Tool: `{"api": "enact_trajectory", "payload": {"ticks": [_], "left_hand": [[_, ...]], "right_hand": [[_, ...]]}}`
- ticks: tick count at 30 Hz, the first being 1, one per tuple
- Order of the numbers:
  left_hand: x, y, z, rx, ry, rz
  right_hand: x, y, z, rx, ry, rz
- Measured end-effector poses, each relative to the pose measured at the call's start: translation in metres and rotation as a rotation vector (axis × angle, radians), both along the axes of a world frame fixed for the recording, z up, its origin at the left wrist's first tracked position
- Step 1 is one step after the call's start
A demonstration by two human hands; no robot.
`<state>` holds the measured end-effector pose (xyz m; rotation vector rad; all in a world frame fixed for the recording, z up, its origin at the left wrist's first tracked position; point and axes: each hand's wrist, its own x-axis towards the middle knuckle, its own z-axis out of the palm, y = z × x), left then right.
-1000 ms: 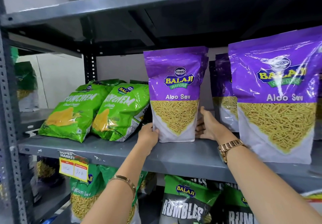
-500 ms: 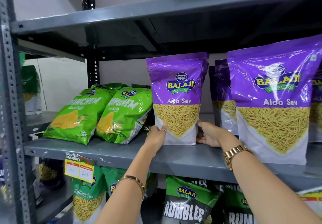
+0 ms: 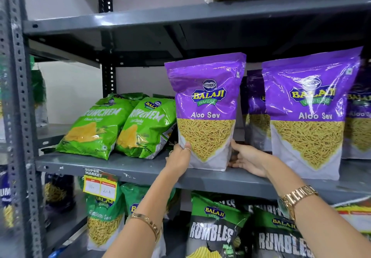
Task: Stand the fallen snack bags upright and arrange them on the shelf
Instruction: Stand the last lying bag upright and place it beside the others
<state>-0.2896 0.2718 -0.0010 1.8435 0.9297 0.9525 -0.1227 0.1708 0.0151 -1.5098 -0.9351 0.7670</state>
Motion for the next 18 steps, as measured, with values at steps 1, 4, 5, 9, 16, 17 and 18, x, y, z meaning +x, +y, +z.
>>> {"api": "enact_trajectory", "payload": {"ticks": [1, 4, 5, 9, 16, 17, 18], "left_hand": [[-0.001, -0.002, 0.0, 0.008, -0.006, -0.001], [-0.003, -0.006, 0.0, 0.042, -0.026, 0.023], [-0.003, -0.006, 0.0, 0.039, -0.059, 0.026], [-0.005, 0.0, -0.001, -0.009, -0.293, -0.073], [-0.005, 0.022, 0.0, -0.11, -0.357, -0.312], [-0.005, 0.024, -0.001, -0.112, -0.362, -0.332], [-0.004, 0.027, -0.001, -0.108, -0.365, -0.346]], "right_hand": [[-0.002, -0.003, 0.0, 0.009, -0.005, -0.002], [-0.009, -0.008, 0.0, 0.004, -0.024, -0.038], [-0.012, -0.008, 0.002, -0.005, -0.055, -0.086], [-0.013, -0.006, 0.025, 0.203, -0.521, -0.508], [-0.048, -0.017, 0.121, 0.706, -1.252, -0.862], [-0.053, -0.016, 0.132, 0.721, -1.317, -0.874], [-0.058, -0.014, 0.142, 0.731, -1.373, -0.887]]}}
